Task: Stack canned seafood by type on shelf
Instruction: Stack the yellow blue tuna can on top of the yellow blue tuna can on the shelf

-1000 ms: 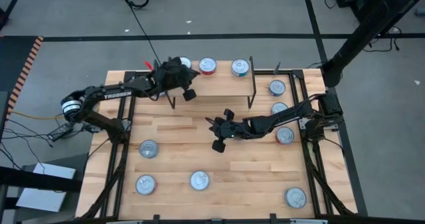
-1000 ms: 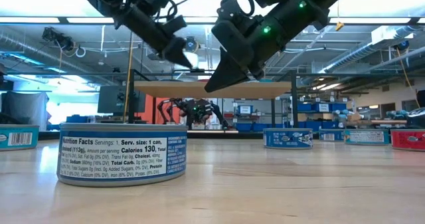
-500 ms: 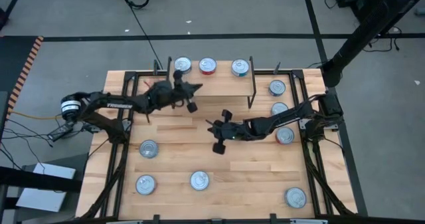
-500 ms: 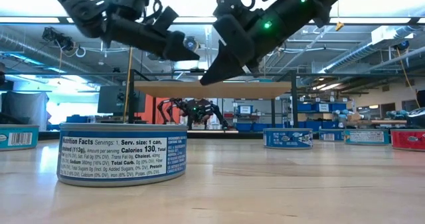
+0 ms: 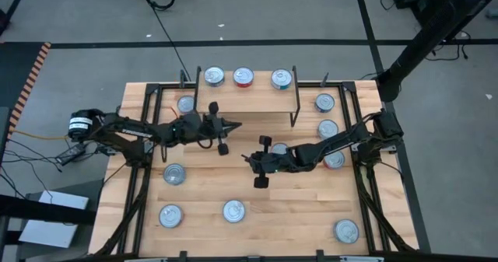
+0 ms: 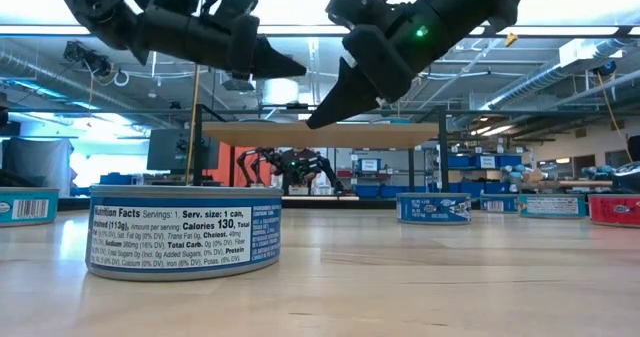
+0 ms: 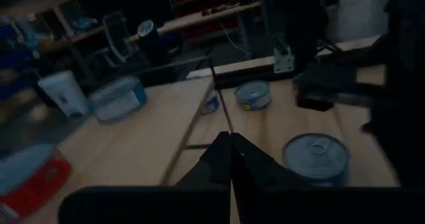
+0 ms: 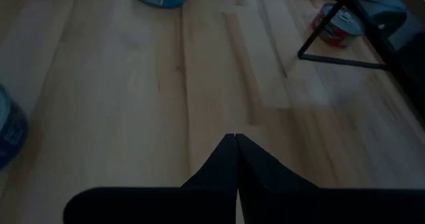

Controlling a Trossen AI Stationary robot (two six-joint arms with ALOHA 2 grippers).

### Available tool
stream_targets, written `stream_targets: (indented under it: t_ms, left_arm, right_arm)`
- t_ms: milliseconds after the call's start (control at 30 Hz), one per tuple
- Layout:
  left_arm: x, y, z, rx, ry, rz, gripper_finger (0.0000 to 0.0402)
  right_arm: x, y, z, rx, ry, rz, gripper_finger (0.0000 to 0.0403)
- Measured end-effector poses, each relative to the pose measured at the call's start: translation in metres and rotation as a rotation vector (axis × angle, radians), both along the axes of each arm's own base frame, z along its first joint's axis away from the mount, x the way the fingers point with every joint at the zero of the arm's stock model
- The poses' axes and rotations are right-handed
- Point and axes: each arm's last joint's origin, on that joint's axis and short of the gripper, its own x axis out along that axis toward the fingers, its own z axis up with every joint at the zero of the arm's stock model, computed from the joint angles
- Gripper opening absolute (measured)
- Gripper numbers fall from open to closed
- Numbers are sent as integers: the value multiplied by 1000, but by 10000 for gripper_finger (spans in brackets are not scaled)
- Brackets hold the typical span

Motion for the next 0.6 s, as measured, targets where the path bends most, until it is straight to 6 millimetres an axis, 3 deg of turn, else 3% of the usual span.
stream_targets:
  t_ms: [167,300,600]
  left_arm:
    - [0,0,0,-81,-27,14,6]
    - [1,-6,-2,-35,15,-25,3]
    - [0,-20,-13,-32,121,-66,1]
  right_arm:
    - [1,-3,0,63,-21,-29,18]
    - [2,-6,0,112,-10,-1,20]
    - [-7,2,0,46,66,25,5]
